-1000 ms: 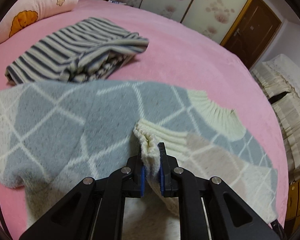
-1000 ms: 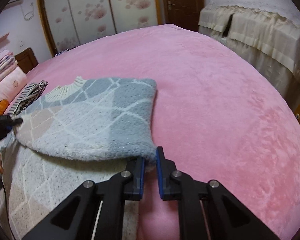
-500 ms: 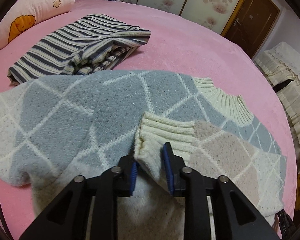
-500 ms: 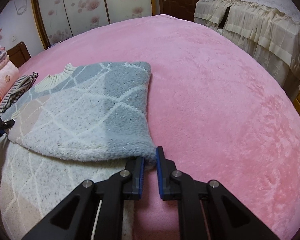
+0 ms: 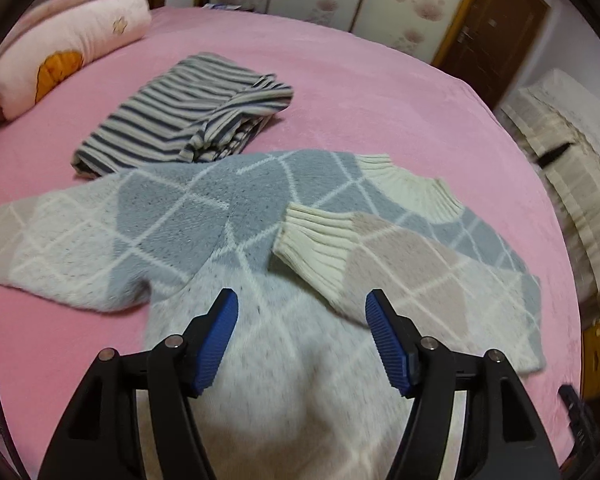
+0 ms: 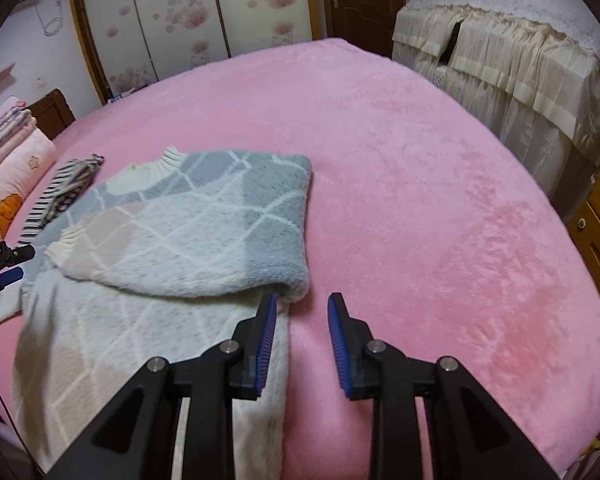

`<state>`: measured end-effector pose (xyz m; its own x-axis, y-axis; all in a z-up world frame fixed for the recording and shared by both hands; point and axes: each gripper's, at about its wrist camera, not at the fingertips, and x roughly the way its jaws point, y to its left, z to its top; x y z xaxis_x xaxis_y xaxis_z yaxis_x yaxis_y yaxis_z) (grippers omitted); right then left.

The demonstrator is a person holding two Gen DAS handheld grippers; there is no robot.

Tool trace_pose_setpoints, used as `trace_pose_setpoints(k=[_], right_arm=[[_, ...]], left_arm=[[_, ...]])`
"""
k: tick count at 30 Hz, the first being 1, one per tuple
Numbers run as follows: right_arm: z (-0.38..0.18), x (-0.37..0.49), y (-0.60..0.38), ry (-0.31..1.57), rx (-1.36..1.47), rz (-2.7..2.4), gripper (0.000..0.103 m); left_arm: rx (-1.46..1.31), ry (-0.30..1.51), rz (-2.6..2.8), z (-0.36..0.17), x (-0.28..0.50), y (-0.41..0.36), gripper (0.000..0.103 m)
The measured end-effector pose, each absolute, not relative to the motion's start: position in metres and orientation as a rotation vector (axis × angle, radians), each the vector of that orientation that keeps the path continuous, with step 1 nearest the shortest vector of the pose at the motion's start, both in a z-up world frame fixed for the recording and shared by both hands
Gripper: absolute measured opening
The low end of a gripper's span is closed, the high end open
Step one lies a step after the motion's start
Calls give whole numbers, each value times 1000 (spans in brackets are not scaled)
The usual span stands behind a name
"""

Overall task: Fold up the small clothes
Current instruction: 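Lay the cuff flat on the sweater and open the left tool, then move both tools back over the sweater toward its other sleeve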

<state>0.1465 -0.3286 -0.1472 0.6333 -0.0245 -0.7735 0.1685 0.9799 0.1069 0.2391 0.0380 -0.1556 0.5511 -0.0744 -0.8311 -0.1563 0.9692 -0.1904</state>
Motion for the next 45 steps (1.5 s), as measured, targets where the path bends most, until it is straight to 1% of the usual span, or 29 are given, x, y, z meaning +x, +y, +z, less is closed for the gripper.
trace_pose_setpoints(k=[1,3,6,9,14,18,20,22,23,25,26,28,31,35,38,39,41,43,45], right_arm=[[-139,142,-328,865,178,-105,27],[-128,137,-327,840,178,-98,27],[-115,138,-326,815,164,-98,27],[-110,155,-326,806,152,-90,28],[-122,211,-332,819,170,-27,29],[-140,260,-333,868,174,2,29],[-148,278,-331,890,171,14,29],[-157,296,-328,913,157,32,29],[-161,303,-327,923,145,36,28],[-172,317,-326,956,126,44,28],[-179,323,-327,979,118,39,28],[-194,332,-331,1028,94,4,20],[-203,333,-339,1036,109,-1,19],[-200,327,-337,1029,89,-25,20],[-189,320,-331,1027,94,-37,20],[-184,315,-328,1023,102,-32,23],[-171,303,-321,1005,109,-11,23],[-160,287,-309,987,103,9,23],[-148,272,-299,965,111,31,23]], left_arm=[[-236,986,42,-149,233,34,75],[-203,970,29,-136,222,26,81],[-145,943,0,-119,213,10,82],[-82,916,-9,-115,214,-7,83],[-63,901,-2,-131,243,-25,83],[-106,949,1,-161,283,-32,83],[-120,980,13,-177,300,-35,81],[-123,1018,30,-195,316,-38,74],[-120,1043,39,-205,324,-39,74],[-108,1089,64,-223,336,-41,68],[-106,1098,76,-231,341,-41,68],[-112,1078,76,-235,343,-40,69],[-99,1072,68,-239,345,-40,70],[-71,1072,47,-234,346,-40,70],[-45,1079,45,-221,343,-38,71],[-42,1071,40,-215,338,-37,71],[-42,1048,27,-202,327,-34,73],[-48,1016,25,-185,308,-29,83],[-58,986,17,-170,292,-24,85]])
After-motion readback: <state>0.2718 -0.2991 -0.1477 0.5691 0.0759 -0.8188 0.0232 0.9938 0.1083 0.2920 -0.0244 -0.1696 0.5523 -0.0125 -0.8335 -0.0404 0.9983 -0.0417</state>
